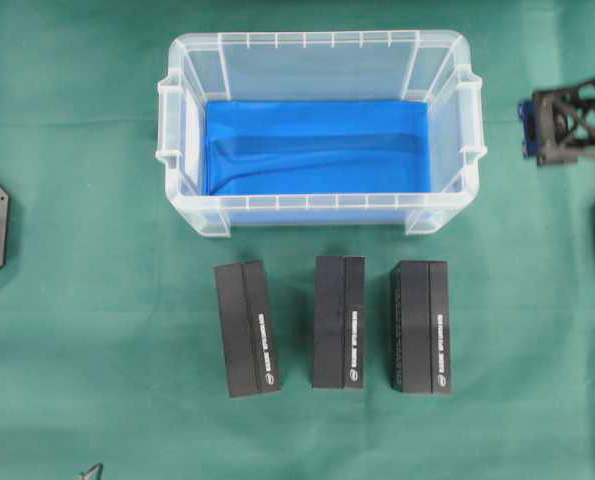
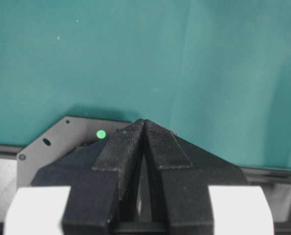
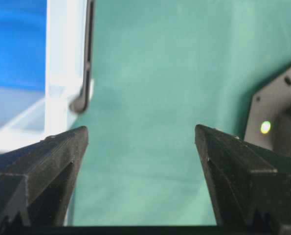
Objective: Take the box out of the case with the right arm.
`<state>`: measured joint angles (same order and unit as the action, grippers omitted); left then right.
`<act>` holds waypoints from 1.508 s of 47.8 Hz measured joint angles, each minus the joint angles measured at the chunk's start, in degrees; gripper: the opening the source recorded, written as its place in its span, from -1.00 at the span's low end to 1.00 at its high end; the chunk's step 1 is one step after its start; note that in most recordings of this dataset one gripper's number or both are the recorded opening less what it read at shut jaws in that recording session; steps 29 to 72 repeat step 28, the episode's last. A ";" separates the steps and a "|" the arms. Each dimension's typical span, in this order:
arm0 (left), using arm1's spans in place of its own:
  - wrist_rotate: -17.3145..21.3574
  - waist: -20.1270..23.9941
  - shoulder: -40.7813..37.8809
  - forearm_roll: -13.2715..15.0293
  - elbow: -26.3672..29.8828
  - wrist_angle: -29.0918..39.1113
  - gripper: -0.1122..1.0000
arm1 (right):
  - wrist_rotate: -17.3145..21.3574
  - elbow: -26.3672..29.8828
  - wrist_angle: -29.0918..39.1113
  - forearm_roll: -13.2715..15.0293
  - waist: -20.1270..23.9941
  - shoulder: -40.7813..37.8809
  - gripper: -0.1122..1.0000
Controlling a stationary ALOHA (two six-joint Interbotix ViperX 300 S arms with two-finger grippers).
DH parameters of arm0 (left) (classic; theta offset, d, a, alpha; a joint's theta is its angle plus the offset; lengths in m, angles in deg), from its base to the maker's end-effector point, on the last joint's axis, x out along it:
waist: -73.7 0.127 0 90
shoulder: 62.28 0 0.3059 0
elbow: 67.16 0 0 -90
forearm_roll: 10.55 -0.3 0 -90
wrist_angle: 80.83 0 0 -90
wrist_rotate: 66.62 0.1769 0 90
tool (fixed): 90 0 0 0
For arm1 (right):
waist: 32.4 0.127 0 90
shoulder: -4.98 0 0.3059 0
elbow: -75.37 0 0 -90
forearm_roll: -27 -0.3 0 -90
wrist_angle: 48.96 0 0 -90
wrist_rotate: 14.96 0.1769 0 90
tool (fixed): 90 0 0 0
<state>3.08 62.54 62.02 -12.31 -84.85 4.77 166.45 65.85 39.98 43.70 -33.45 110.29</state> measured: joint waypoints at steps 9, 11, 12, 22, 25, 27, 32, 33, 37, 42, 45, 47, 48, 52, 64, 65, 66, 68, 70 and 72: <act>-0.09 0.00 -0.09 -0.09 -0.09 0.00 -0.80 | -4.31 -0.18 -1.05 -0.09 -5.19 0.00 0.76; 0.00 0.09 -0.09 0.00 0.00 0.00 -0.80 | -4.57 -0.18 -1.14 -0.09 -5.54 0.00 0.76; 0.00 0.09 -0.09 0.00 -0.09 0.00 -0.80 | -4.57 -0.18 -1.23 -0.18 -5.63 0.00 0.76; -0.09 0.09 -0.09 0.00 -0.09 0.00 -0.80 | -4.66 -0.53 -1.32 -0.44 -5.71 0.09 0.76; -0.09 0.00 -0.09 0.00 -0.09 0.09 -0.80 | -4.66 -0.53 -1.32 -0.62 -5.71 0.00 0.76; -0.09 0.09 -0.18 -0.09 -0.09 0.00 -0.80 | -4.66 -0.53 -1.32 -0.62 -5.71 0.00 0.76; -0.09 0.09 -0.09 -0.09 -0.09 0.00 -0.80 | -4.57 -0.44 -1.32 -0.62 -5.71 0.00 0.76; -0.09 0.09 -0.09 -0.09 -0.09 0.00 -0.80 | -4.57 -0.44 -1.32 -0.62 -5.71 0.00 0.76; -0.09 0.09 -0.09 -0.09 -0.09 0.00 -0.80 | -4.57 -0.44 -1.32 -0.62 -5.71 0.00 0.76; -0.09 0.09 -0.09 -0.09 -0.09 0.00 -0.80 | -4.57 -0.44 -1.32 -0.62 -5.71 0.00 0.76; -0.09 0.09 -0.09 -0.09 -0.09 0.00 -0.80 | -4.57 -0.44 -1.32 -0.62 -5.71 0.00 0.76; -0.09 0.09 -0.09 -0.09 -0.09 0.00 -0.80 | -4.57 -0.44 -1.32 -0.62 -5.71 0.00 0.76; -0.09 0.09 -0.09 -0.09 -0.09 0.00 -0.80 | -4.57 -0.44 -1.32 -0.62 -5.71 0.00 0.76; -0.09 0.09 -0.09 -0.09 -0.09 0.00 -0.80 | -4.57 -0.44 -1.32 -0.62 -5.71 0.00 0.76; -0.09 0.09 -0.09 -0.09 -0.09 0.00 -0.80 | -4.57 -0.44 -1.32 -0.62 -5.71 0.00 0.76; -0.09 0.09 -0.09 -0.09 -0.09 0.00 -0.80 | -4.57 -0.44 -1.32 -0.62 -5.71 0.00 0.76; -0.09 0.09 -0.09 -0.09 -0.09 0.00 -0.80 | -4.57 -0.44 -1.32 -0.62 -5.71 0.00 0.76; -0.09 0.09 -0.09 -0.09 -0.09 0.00 -0.80 | -4.57 -0.44 -1.32 -0.62 -5.71 0.00 0.76; -0.09 0.09 -0.09 -0.09 -0.09 0.00 -0.80 | -4.57 -0.44 -1.32 -0.62 -5.71 0.00 0.76; -0.09 0.09 -0.09 -0.09 -0.09 0.00 -0.80 | -4.57 -0.44 -1.32 -0.62 -5.71 0.00 0.76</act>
